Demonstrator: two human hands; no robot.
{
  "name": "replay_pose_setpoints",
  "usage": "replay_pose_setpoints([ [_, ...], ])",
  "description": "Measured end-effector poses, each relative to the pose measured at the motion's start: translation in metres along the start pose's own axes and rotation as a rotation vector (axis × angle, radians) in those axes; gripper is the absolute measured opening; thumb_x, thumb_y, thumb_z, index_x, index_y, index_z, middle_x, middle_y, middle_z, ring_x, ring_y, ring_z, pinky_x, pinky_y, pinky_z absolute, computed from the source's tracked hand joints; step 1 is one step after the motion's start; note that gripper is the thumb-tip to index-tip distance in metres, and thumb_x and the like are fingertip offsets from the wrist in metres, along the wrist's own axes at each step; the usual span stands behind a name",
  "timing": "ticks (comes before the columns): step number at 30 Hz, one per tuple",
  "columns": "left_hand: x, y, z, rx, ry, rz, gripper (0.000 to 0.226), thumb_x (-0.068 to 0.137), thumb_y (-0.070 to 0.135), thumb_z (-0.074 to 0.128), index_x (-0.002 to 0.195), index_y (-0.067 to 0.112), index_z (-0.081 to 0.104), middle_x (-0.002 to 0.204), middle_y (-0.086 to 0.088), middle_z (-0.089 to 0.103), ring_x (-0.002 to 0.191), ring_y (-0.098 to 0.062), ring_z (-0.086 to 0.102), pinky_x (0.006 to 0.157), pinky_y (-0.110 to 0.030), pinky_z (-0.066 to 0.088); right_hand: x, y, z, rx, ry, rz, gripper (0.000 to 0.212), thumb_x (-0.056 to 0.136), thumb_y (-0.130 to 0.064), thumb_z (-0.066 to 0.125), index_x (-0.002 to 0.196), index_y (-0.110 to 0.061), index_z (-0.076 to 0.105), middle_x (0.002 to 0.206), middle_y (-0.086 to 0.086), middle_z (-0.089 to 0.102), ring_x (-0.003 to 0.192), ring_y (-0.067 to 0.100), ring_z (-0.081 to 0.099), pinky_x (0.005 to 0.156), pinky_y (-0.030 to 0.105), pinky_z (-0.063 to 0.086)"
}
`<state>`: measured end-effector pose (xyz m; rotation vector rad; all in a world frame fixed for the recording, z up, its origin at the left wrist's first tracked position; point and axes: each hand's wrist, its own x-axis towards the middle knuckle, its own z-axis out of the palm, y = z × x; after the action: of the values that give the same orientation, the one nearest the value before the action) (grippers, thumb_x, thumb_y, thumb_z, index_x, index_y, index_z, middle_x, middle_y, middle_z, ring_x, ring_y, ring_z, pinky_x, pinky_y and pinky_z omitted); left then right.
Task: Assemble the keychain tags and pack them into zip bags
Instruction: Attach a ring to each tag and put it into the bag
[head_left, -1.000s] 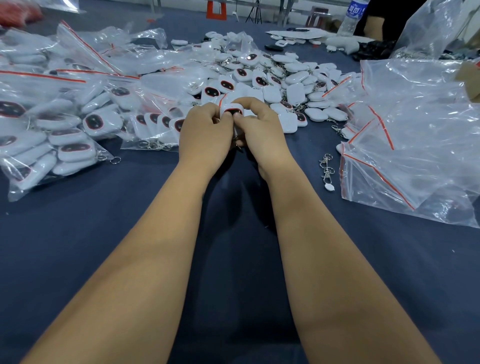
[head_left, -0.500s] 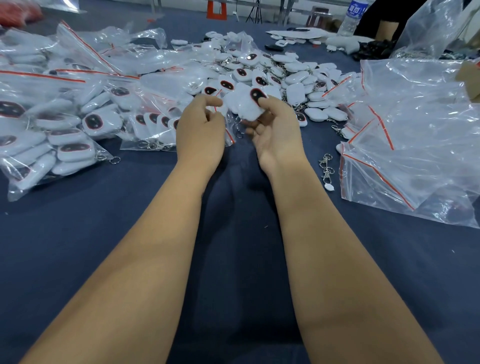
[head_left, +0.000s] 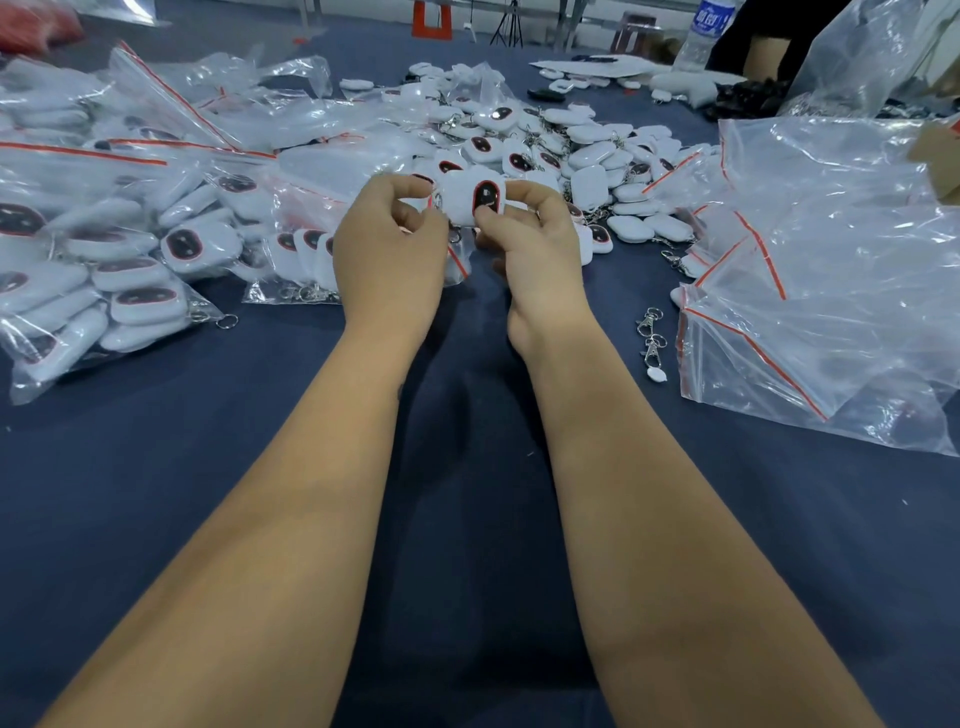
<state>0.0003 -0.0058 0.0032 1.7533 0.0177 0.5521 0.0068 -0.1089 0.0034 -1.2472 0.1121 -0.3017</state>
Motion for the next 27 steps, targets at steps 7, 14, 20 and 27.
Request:
replay_pose_setpoints([
  [7, -0.005, 0.004, -0.001, 0.038, 0.009, 0.167, 0.017, 0.086, 0.015, 0.053, 0.096, 0.028, 0.058, 0.074, 0.005, 0.057, 0.063, -0.005, 0.051, 0.066, -0.027, 0.048, -0.005, 0.002, 0.003, -0.193, -0.038, 0.0, 0.021, 0.086, -0.006, 0.071, 0.091, -0.018, 0.054, 0.082, 0.006, 0.065, 0.07, 0.012, 0.059, 0.071, 0.026, 0.052],
  [14, -0.006, 0.003, 0.002, 0.079, 0.025, 0.231, 0.023, 0.083, 0.011, 0.049, 0.098, 0.023, 0.062, 0.084, -0.003, 0.058, 0.073, -0.008, 0.049, 0.071, -0.024, 0.044, -0.01, 0.006, 0.011, -0.577, -0.273, -0.055, 0.026, 0.094, -0.015, 0.051, 0.086, 0.005, 0.066, 0.075, 0.007, 0.06, 0.071, 0.014, 0.051, 0.068, 0.031, 0.043],
  [20, -0.006, 0.001, 0.002, 0.104, -0.019, 0.196, 0.02, 0.084, 0.013, 0.05, 0.093, 0.028, 0.058, 0.082, 0.007, 0.052, 0.072, -0.004, 0.046, 0.067, -0.019, 0.04, -0.009, 0.009, 0.006, -0.652, -0.245, -0.152, 0.029, 0.087, -0.005, 0.049, 0.083, -0.022, 0.073, 0.073, -0.003, 0.069, 0.073, 0.013, 0.06, 0.074, 0.029, 0.049],
  [27, -0.003, 0.002, 0.002, 0.116, -0.034, 0.15, 0.018, 0.088, 0.012, 0.049, 0.093, 0.025, 0.06, 0.092, -0.001, 0.061, 0.08, -0.013, 0.056, 0.076, -0.032, 0.049, -0.013, 0.002, 0.007, -0.362, -0.292, -0.099, 0.034, 0.086, 0.014, 0.043, 0.088, -0.018, 0.055, 0.087, 0.006, 0.068, 0.068, 0.015, 0.055, 0.057, 0.024, 0.046],
])
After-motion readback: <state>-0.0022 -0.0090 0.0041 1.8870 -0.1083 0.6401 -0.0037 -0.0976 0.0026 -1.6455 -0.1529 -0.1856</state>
